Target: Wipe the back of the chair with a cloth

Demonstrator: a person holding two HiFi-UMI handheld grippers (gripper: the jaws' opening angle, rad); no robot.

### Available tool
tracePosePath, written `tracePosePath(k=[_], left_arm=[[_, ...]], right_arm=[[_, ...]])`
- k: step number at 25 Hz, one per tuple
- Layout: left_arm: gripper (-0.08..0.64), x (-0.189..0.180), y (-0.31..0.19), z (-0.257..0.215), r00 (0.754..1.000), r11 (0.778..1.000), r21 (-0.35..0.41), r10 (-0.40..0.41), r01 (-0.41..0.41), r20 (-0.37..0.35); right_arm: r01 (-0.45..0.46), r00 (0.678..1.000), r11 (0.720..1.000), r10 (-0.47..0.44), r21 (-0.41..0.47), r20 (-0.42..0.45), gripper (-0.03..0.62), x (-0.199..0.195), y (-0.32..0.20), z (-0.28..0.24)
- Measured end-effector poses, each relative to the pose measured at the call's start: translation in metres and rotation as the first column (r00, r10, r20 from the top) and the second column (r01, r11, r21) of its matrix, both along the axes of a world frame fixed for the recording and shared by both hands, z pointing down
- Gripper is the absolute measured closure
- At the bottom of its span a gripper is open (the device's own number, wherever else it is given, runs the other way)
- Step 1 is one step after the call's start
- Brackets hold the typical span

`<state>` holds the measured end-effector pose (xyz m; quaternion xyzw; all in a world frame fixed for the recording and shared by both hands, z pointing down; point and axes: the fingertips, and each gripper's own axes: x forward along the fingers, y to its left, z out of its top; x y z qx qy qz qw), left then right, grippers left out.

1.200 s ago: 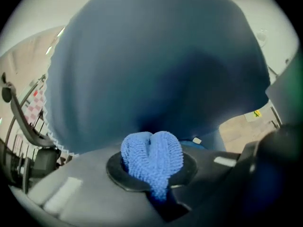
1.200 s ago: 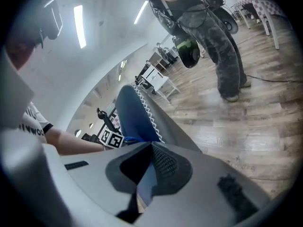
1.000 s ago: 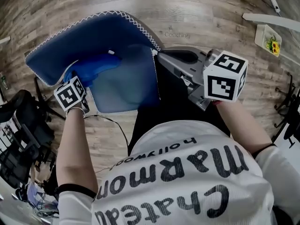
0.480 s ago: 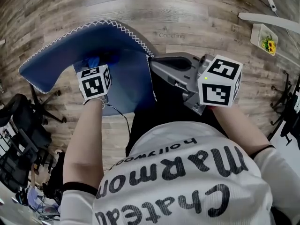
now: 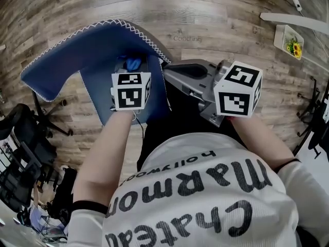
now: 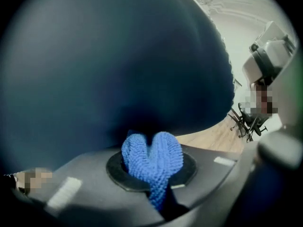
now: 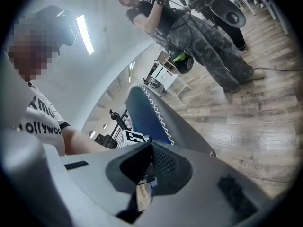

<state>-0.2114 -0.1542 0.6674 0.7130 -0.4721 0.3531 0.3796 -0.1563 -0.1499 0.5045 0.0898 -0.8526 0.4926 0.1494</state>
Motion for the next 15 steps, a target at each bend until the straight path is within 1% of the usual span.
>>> tracePosePath(k=[3, 7, 10, 15], left_arm=[[0.518, 0.013, 0.0, -0.007, 0.999, 1.0, 0.011, 0.021, -0.021, -0.024], [0.518, 0.024, -0.003, -0.018, 0.999, 1.0, 0.03, 0.007, -0.006, -0.053], [0.518, 0.03, -0.003, -0.03, 0.998, 0.998, 0.063, 0.018, -0.014, -0.061], [0.518, 0.04, 0.004, -0.054, 0.995, 0.991, 0.124, 0.064, -0.053, -0.082]], right_arm=[[-0.001, 1.0, 1.0, 0.001, 0.005, -0.001, 0.58, 0.001, 0.004, -0.001], [0.008, 1.0, 1.0, -0.008, 0.019, -0.002, 0.58, 0.003, 0.009, -0.004], [0.002, 1.0, 0.999, -0.002, 0.033, -0.003, 0.58, 0.003, 0.012, -0.008], [0.0, 1.0, 0.998, 0.001, 0.069, -0.007, 0.58, -0.001, 0.02, -0.021]])
